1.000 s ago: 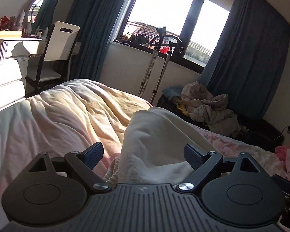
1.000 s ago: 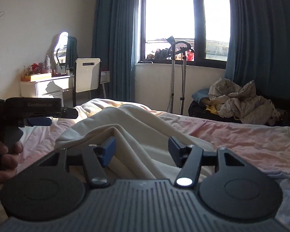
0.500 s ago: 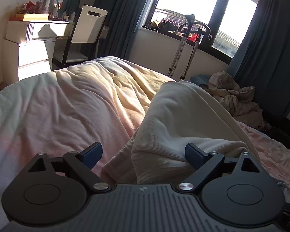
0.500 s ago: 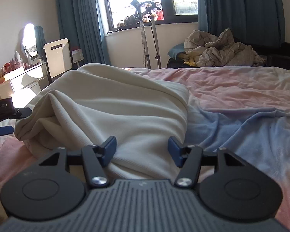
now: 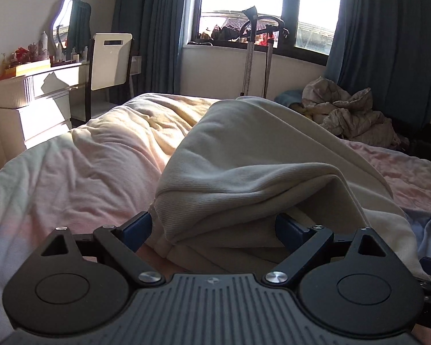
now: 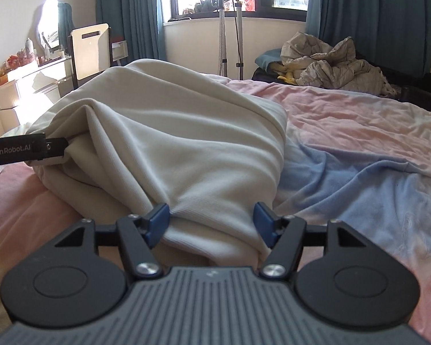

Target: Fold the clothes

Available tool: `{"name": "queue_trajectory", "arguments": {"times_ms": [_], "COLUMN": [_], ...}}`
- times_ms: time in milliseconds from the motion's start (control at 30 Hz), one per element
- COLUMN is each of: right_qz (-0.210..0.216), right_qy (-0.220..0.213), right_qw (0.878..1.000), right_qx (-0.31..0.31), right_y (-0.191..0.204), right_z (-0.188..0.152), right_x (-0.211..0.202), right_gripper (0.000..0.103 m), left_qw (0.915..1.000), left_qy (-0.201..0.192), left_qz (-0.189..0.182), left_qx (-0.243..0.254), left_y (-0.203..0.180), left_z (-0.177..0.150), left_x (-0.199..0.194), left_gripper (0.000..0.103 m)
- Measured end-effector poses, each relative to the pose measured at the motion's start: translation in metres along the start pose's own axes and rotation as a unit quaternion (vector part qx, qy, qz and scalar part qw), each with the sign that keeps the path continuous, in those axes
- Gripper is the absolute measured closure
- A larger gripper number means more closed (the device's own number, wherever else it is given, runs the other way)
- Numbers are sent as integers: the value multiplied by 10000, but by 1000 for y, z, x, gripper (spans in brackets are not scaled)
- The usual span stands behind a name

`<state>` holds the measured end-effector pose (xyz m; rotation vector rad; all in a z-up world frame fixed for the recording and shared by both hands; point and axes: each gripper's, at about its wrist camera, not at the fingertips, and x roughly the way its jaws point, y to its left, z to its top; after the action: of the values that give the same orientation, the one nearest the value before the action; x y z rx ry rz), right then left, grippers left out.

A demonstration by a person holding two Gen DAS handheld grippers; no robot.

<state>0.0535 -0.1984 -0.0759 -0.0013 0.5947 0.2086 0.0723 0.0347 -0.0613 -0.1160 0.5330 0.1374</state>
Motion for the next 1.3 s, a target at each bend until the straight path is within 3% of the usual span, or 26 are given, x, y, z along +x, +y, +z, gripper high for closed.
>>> {"name": "queue_trajectory", "arguments": {"times_ms": [233,433,600,800,933,1033,1167,1300], "right_qz": [-24,87,200,51,-251,-387,-189,301], "right_qy": [-301,-628,-600,-516,-481,-399,-330,-304], "right_qw": [9992,9939,9903,9966,9950,9959,9992,9913], "right_qx": [-252,-908,-1240,-648,-839,-711,85,1245], "right_y": [6,28,37,20,23,17,-1,-26], "right_z": [5,7,11,15,14,16,19,22], "right_x": [-3,-1,9,16,14,12,9,6], "right_gripper": [37,37,37,38,42,41,38,38], "left_qw": [9959,9892,9835,9839,9823,9855,9875,9896], "left_qy": [253,-77,-77,-103,-167,-476,-1072,-1193], "left_qz": [11,135,160,190,127,125,-79,-626], "left_qx": [-870,-1456,-1801,-1776,-1862,-1623,-1155,-506], "left_y": [26,44,55,52,52,43,22,-8], "left_z": [4,14,16,15,10,10,13,12], "left_x": [17,18,23,12,-7,-26,-49,-47], "left_gripper": [8,8,8,8,9,9,9,8]}}
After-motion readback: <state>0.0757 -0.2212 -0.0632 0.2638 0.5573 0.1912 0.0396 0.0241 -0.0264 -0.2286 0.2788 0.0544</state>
